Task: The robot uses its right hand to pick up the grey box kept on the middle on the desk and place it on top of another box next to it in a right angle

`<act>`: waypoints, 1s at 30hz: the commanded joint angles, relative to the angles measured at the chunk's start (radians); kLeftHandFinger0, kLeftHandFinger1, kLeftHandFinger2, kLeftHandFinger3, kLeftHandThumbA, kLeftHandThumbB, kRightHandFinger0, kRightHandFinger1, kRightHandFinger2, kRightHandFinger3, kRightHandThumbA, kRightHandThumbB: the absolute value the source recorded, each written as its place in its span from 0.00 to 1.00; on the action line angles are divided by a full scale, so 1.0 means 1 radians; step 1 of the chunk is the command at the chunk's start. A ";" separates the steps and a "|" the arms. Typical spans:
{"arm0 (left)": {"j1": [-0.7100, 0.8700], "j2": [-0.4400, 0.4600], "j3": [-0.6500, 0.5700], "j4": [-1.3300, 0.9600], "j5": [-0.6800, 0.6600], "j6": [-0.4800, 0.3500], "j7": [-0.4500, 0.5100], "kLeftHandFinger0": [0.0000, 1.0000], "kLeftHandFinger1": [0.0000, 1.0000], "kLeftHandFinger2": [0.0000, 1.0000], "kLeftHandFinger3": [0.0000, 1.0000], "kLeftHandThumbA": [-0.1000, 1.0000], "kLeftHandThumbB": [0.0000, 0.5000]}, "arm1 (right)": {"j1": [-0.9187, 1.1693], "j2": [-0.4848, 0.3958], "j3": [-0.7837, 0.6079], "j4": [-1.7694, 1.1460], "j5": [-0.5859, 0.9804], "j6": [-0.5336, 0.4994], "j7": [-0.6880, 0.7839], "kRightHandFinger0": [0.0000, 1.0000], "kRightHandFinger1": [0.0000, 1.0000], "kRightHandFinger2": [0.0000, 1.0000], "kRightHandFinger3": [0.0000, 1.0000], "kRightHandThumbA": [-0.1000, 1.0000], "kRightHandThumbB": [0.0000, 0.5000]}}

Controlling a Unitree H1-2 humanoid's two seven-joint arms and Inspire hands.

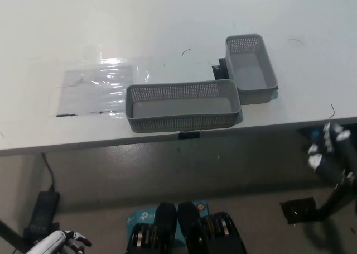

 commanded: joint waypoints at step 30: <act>-0.027 0.018 0.026 -0.025 0.024 0.011 -0.050 0.32 0.35 0.48 0.66 0.37 0.68 | -0.593 -0.118 0.275 0.472 -0.158 -0.030 0.204 0.66 0.74 0.85 0.81 0.19 0.54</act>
